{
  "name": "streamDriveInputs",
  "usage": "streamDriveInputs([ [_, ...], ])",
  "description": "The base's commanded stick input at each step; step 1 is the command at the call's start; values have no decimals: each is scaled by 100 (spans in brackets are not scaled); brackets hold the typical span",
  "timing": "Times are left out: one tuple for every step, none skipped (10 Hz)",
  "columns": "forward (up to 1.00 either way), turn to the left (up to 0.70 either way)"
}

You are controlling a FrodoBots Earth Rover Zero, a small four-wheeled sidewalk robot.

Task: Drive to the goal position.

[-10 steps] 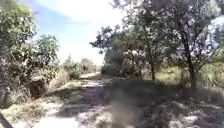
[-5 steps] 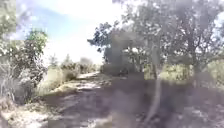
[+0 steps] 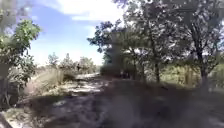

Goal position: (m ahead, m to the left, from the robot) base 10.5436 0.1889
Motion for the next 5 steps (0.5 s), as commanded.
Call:
streamDriveInputs([
  [70,0],
  [70,0],
  [70,0],
  [70,0],
  [70,0],
])
